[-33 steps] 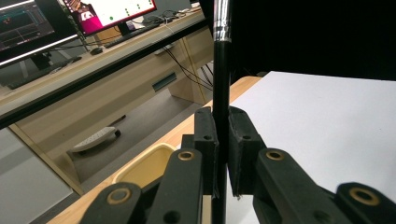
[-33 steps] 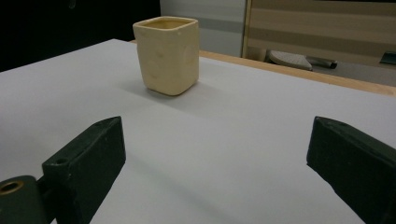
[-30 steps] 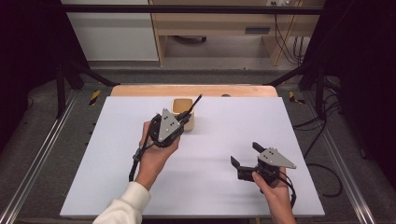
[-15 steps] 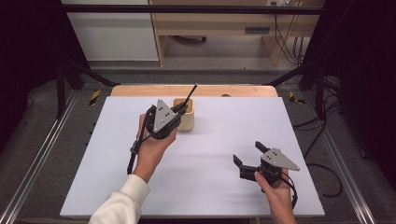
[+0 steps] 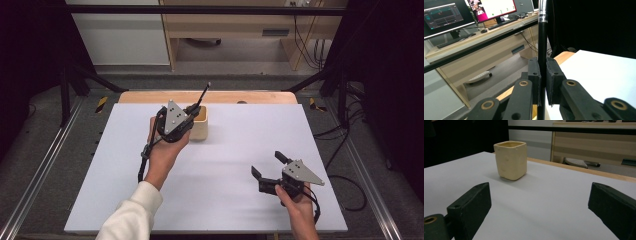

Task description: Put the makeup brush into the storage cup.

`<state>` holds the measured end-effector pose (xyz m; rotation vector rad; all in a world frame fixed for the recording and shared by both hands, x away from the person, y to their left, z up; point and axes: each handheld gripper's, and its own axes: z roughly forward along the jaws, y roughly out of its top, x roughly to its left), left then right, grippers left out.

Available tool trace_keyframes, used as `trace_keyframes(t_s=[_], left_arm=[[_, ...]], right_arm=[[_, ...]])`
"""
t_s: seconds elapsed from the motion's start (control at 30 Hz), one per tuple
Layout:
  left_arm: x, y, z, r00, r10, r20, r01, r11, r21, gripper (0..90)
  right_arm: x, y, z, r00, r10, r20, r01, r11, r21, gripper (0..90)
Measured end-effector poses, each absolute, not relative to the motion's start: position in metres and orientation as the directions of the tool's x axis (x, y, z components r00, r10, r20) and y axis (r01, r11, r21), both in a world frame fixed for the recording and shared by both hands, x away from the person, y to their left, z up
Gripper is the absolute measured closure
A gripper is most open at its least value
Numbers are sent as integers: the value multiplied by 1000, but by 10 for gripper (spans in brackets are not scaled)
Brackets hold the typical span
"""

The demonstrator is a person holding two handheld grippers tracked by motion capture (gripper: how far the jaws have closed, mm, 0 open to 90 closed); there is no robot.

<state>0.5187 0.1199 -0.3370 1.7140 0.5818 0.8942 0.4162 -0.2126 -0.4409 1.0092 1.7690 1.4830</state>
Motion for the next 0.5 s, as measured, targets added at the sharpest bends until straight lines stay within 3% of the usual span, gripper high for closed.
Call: trace_keyframes(t_s=[0.5], left_arm=[[532, 122, -332, 578, 781, 235, -33, -265, 964, 835]], right_arm=[[416, -215, -441, -522, 852, 28, 162, 67, 984, 51]])
